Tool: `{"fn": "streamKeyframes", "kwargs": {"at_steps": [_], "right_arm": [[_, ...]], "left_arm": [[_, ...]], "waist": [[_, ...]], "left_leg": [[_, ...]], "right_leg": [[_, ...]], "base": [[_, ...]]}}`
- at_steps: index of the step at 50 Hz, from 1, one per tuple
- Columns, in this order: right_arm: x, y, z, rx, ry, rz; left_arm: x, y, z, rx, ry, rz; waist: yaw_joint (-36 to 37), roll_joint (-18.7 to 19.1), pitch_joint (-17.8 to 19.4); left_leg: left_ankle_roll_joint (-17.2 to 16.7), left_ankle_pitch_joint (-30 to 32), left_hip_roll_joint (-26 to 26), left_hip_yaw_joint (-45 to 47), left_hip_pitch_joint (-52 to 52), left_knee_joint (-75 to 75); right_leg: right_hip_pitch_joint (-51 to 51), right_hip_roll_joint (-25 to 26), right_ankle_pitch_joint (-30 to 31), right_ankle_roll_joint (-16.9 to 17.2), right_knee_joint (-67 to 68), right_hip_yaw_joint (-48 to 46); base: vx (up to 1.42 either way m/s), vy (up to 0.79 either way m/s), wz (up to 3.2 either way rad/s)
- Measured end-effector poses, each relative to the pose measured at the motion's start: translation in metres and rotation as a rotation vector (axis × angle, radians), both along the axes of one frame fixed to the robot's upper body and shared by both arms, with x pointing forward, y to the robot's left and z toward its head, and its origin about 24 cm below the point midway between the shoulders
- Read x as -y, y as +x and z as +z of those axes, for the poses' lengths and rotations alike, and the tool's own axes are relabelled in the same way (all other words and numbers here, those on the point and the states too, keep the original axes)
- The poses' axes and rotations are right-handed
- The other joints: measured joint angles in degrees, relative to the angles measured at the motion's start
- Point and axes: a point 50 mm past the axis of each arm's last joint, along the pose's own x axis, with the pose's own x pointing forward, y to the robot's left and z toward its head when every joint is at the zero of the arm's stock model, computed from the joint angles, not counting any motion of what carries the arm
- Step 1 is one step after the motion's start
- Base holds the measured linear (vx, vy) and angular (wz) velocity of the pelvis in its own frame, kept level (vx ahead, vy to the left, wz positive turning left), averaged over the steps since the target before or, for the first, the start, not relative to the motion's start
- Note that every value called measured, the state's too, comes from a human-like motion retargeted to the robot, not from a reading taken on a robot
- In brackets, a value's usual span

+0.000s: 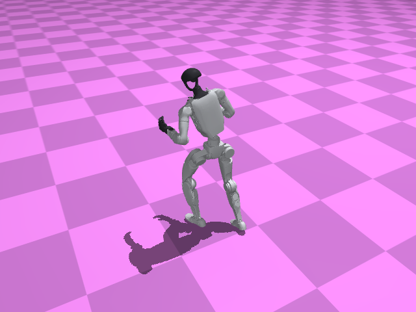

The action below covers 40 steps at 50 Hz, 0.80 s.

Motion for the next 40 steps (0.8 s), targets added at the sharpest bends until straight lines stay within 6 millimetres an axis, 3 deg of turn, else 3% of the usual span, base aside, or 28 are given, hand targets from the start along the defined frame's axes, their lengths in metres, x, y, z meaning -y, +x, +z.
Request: {"fn": "streamKeyframes", "kwargs": {"at_steps": [2, 5, 7, 8, 10, 12, 16, 19, 22, 25, 27, 31, 35, 38, 40], "right_arm": [[-0.004, -0.007, -0.001, 0.006, -0.080, 0.047], [-0.009, -0.020, -0.005, 0.011, -0.211, 0.136], [-0.009, -0.025, -0.014, -0.009, -0.312, 0.151], [-0.008, -0.027, -0.024, -0.045, -0.368, 0.139], [-0.005, -0.032, -0.051, -0.143, -0.466, 0.071], [0.000, -0.035, -0.082, -0.267, -0.530, -0.046], [0.011, -0.041, -0.124, -0.378, -0.714, -0.225], [0.025, -0.052, -0.133, -0.311, -0.924, -0.247], [0.036, -0.057, -0.132, -0.219, -1.096, -0.208], [0.050, -0.058, -0.125, -0.188, -1.146, -0.188], [0.056, -0.056, -0.130, -0.286, -1.107, -0.211], [0.065, -0.039, -0.108, -0.274, -0.966, -0.284], [0.058, -0.001, -0.058, -0.095, -0.832, -0.299], [0.034, 0.038, 0.002, 0.202, -0.859, -0.387], [0.018, 0.048, 0.050, 0.410, -0.827, -0.471]], "left_arm": [[0.000, 0.010, 0.007, 0.015, 0.015, -0.018], [0.009, 0.026, 0.016, 0.037, 0.002, -0.055], [0.025, 0.040, 0.020, 0.048, -0.035, -0.121], [0.034, 0.048, 0.019, 0.038, -0.071, -0.154], [0.059, 0.066, 0.020, 0.017, -0.098, -0.243], [0.089, 0.085, 0.027, 0.009, -0.029, -0.344], [0.141, 0.104, 0.059, 0.087, 0.220, -0.526], [0.168, 0.098, 0.072, 0.160, 0.298, -0.646], [0.176, 0.092, 0.071, 0.169, 0.319, -0.713], [0.165, 0.083, 0.058, 0.138, 0.235, -0.725], [0.161, 0.085, 0.052, 0.072, 0.118, -0.705], [0.137, 0.069, 0.023, -0.010, -0.032, -0.626], [0.092, 0.041, -0.017, -0.128, -0.272, -0.413], [0.042, 0.006, -0.050, -0.210, -0.408, -0.145], [0.016, -0.014, -0.059, -0.236, -0.389, -0.025]], "waist": [[1.2, -3.6, 1.2], [3.2, -4.6, 6.4], [4.4, -5.6, 10.2], [4.4, -6.1, 10.9], [4.6, -7.2, 11.2], [4.4, -9.1, 11.2], [0.6, -13.6, 11.2], [-3.5, -14.6, 11.2], [-6.6, -15.1, 11.2], [-10.2, -14.0, 11.2], [-8.9, -12.7, 11.2], [-7.2, -8.4, 11.2], [-5.2, -0.9, 10.6], [-5.8, 3.1, 11.1], [-4.0, 5.1, 11.2]], "left_leg": [[-0.9, 2.0, -1.0, 0.4, 3.5, -16.6], [-2.4, 10.8, -1.0, -7.8, 9.2, -30.5], [-0.5, 11.5, -0.4, -14.3, 6.8, -24.0], [0.7, 8.7, -0.1, -16.7, 2.9, -17.0], [1.7, 2.5, 0.5, -20.8, -6.3, -3.4], [1.8, -1.1, -0.4, -24.2, -13.8, 4.2], [2.3, -3.2, -4.1, -30.0, -24.6, 9.6], [0.4, -3.7, -5.4, -32.3, -28.0, 11.7], [0.4, -2.8, -4.8, -32.7, -24.8, 6.6], [0.0, -1.5, -3.7, -30.3, -18.5, 1.7], [1.9, 0.1, -2.7, -28.1, -12.4, -2.0], [0.9, 1.7, -1.8, -25.3, -4.3, 7.1], [-0.6, 9.2, 0.0, -23.7, -0.2, 24.6], [-1.0, 6.7, -2.2, -22.1, 1.9, 34.1], [0.3, 2.5, -3.3, -19.6, 1.9, 36.2]], "right_leg": [[3.0, 0.4, 5.0, 0.8, -1.3, -2.8], [5.9, 4.0, 8.4, -1.8, 5.0, -6.6], [2.3, 4.1, 5.6, -5.8, 17.4, -11.2], [-1.3, 3.2, 3.0, -8.4, 24.7, -14.2], [-10.4, 0.9, -2.6, -13.7, 38.5, -19.4], [-21.3, 0.1, -6.5, -16.0, 47.4, -20.9], [-42.4, -0.1, -10.0, -12.8, 49.7, -20.1], [-51.9, -3.7, -8.8, -6.8, 43.8, -22.3], [-54.9, -4.6, -5.3, -2.9, 28.8, -22.4], [-53.7, -4.6, 0.2, 1.3, 13.3, -19.4], [-49.1, -2.8, 5.1, 1.2, -0.3, -15.1], [-42.6, -4.2, 7.4, 1.4, 1.0, -15.0], [-40.1, -1.4, -5.9, -4.8, 20.6, -12.3], [-34.6, 0.4, -13.1, -7.8, 28.3, -9.0], [-29.5, 1.5, -14.9, -7.6, 27.4, -6.1]], "base": [[0.85, 0.05, 1.69], [0.80, 0.02, 1.54], [0.69, -0.06, 1.43], [0.62, -0.10, 1.28], [0.58, -0.13, 1.13], [0.54, -0.16, 1.16], [0.53, -0.25, 1.31], [0.61, -0.28, 1.09], [0.66, -0.34, 0.54], [0.76, -0.37, 0.20], [0.82, -0.42, -0.43], [0.97, -0.35, -0.96], [1.06, -0.21, -1.66], [1.07, -0.06, -1.51], [1.03, 0.01, -1.49]]}}
